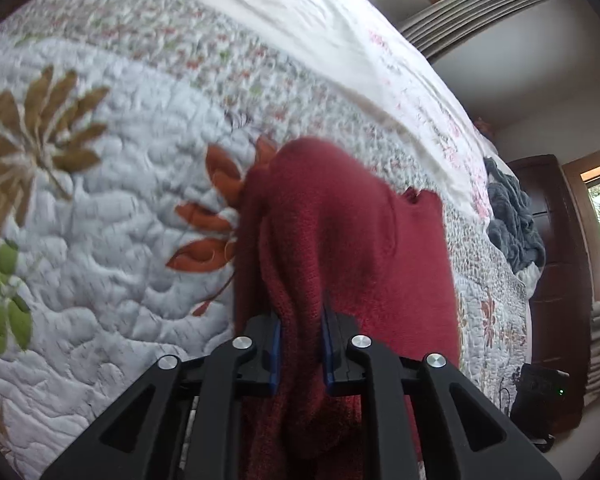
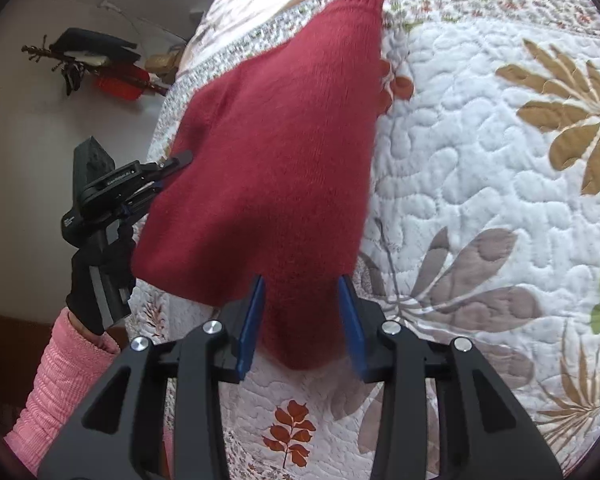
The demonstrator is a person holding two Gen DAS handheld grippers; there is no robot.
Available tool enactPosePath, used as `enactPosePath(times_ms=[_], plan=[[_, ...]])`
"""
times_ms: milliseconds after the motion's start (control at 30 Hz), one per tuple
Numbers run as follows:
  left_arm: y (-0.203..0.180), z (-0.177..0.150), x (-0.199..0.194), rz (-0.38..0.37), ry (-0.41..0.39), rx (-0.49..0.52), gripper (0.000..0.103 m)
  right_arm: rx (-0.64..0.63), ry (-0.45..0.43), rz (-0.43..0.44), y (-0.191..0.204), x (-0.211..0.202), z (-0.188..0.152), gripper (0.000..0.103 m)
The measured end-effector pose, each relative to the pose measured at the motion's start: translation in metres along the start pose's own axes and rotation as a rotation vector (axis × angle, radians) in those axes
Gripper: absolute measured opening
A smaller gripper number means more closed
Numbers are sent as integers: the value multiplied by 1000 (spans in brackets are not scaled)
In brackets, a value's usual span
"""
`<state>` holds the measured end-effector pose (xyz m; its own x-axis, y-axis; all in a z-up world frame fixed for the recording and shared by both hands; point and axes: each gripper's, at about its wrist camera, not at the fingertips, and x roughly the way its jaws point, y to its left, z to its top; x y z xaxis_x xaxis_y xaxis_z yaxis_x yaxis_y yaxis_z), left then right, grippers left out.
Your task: Fold small clothes
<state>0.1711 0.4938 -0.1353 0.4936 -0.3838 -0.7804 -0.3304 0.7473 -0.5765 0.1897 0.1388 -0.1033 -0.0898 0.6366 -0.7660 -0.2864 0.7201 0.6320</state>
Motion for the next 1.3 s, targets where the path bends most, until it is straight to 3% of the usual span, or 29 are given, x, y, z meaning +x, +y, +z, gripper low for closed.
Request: enactPosePath(times_ms=[133, 300, 367, 433, 500, 533, 567, 600, 667, 800, 933, 1100, 1233, 1300], plan=[[2, -5, -9, -24, 6, -24, 25, 11, 14, -1, -1, 7, -1, 39], [-5, -30, -54, -68, -29, 2, 37, 23, 24, 34, 1, 11, -7, 49], [-13, -47, -71, -109, -43, 24, 46, 28, 33, 41, -1, 15, -6, 60], [-21, -63, -75, -123, -24, 46, 47, 31, 49, 36, 0, 22, -7, 61], [-23, -74, -69, -108, 2, 52, 45, 51, 74, 23, -1, 32, -6, 57], [-23, -79, -64, -93, 11, 58, 44, 61, 83, 17, -2, 33, -6, 43], [-23, -80, -61, -75, 15, 67, 29, 66, 86, 5, -2, 33, -6, 29], [-22, -82, -56, -52, 27, 73, 15, 63, 90, 7, -1, 32, -5, 24], [-17, -82, -49, -48, 53, 50, 12, 66, 74, 44, 1, 16, -3, 16], [-10, -83, -50, -28, 46, 57, 11, 30, 44, 74, 4, -15, -5, 15], [-1, -93, -32, 16, 93, 87, 11, 23, 118, -32, -11, 16, -16, 15], [4, -100, -18, 57, 108, 115, 11, 20, 130, -55, -16, 33, -20, 17], [-1, -93, -32, 35, 125, 108, 18, -15, 119, -40, -5, 17, -14, 29], [-7, -85, -48, 9, 104, 106, 26, -40, 88, -40, -3, 2, -9, 34]])
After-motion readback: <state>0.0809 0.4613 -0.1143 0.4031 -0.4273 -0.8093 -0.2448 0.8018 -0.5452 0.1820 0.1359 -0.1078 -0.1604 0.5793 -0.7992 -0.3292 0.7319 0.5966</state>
